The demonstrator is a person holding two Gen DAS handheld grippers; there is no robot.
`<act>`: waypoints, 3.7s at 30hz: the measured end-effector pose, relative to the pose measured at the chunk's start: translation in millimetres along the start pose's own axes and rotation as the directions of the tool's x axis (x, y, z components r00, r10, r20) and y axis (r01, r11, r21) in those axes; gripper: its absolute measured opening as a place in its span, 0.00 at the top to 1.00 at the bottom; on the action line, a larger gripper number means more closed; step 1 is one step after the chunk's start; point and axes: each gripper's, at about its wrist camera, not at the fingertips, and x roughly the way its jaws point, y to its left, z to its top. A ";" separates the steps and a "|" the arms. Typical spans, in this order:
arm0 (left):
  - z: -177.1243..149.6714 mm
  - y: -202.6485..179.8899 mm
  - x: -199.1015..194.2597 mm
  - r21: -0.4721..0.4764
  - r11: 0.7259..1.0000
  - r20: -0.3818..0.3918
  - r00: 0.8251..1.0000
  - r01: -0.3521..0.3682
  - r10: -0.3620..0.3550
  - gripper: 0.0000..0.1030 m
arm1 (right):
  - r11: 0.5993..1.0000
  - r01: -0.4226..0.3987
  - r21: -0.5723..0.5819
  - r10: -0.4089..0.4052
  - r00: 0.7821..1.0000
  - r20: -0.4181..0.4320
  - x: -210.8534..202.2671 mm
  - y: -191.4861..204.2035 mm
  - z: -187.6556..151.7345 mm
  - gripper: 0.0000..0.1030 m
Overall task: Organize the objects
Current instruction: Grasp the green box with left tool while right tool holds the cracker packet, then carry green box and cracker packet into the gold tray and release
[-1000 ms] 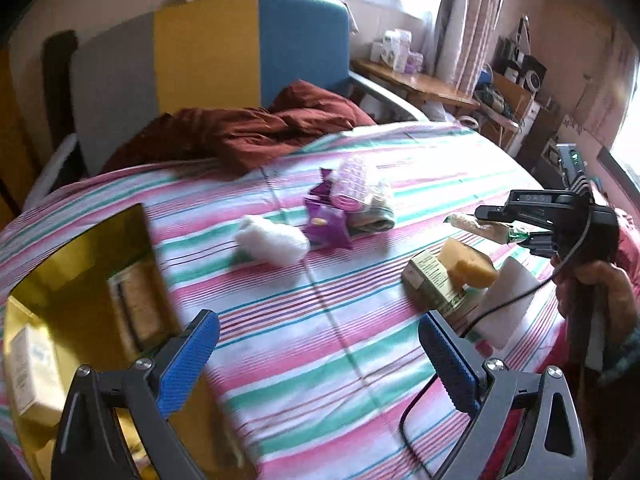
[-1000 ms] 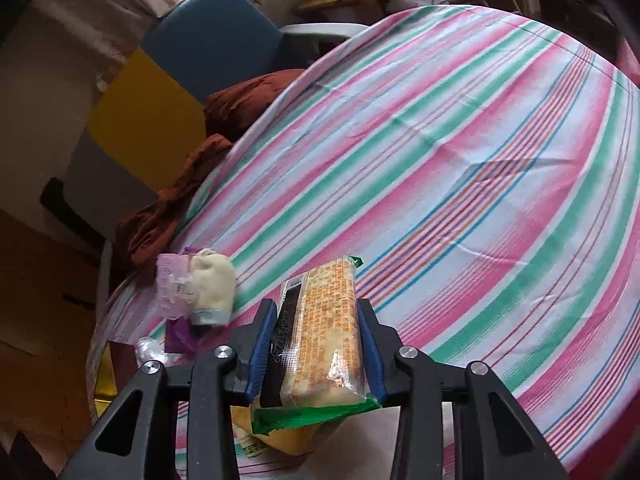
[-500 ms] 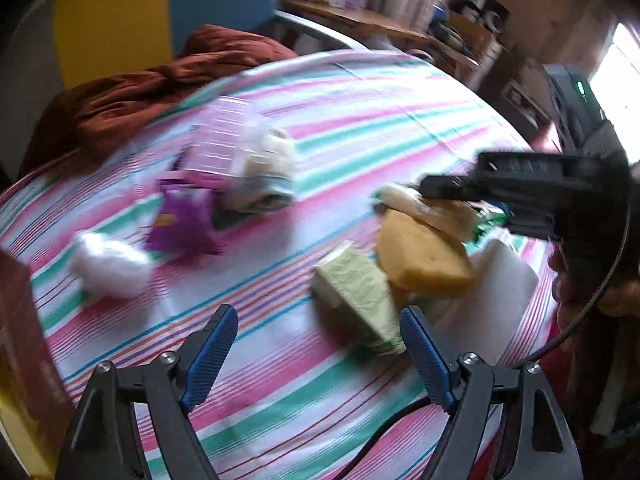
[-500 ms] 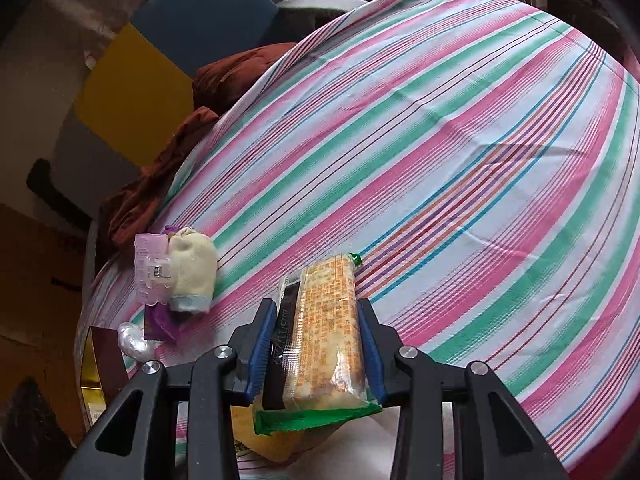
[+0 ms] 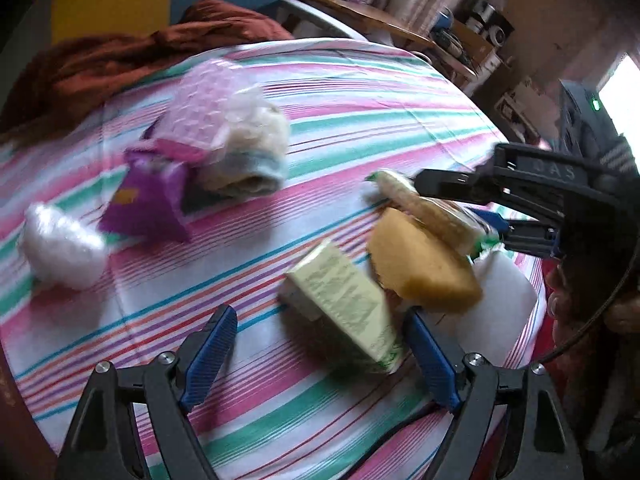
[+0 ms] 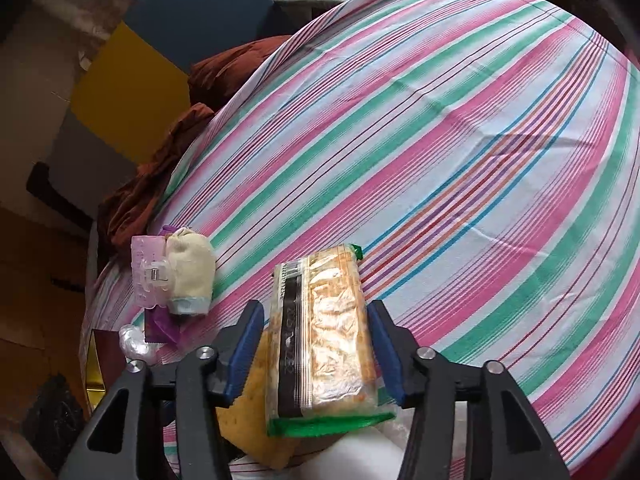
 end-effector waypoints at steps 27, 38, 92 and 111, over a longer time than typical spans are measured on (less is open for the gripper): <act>5.0 -8.2 8.4 0.024 0.997 0.013 0.997 -0.074 0.074 0.33 | 0.991 0.077 -0.108 -0.080 0.997 -0.022 5.9 14.5 -2.4 0.54; -13.5 9.5 -9.7 0.039 0.996 0.049 0.995 -0.086 0.084 0.66 | 0.989 0.007 -0.148 -0.007 1.000 0.002 -4.1 21.1 -2.7 0.55; -211.5 228.3 -239.8 -0.572 0.783 0.290 0.833 -0.243 0.471 0.49 | 0.616 -0.344 -0.709 0.216 0.939 -0.268 52.4 367.3 -215.8 0.45; -215.8 207.3 -257.7 -0.570 0.743 0.285 0.764 -0.349 0.578 0.23 | 0.623 -0.272 -0.733 0.143 0.961 -0.235 42.1 326.5 -246.0 0.42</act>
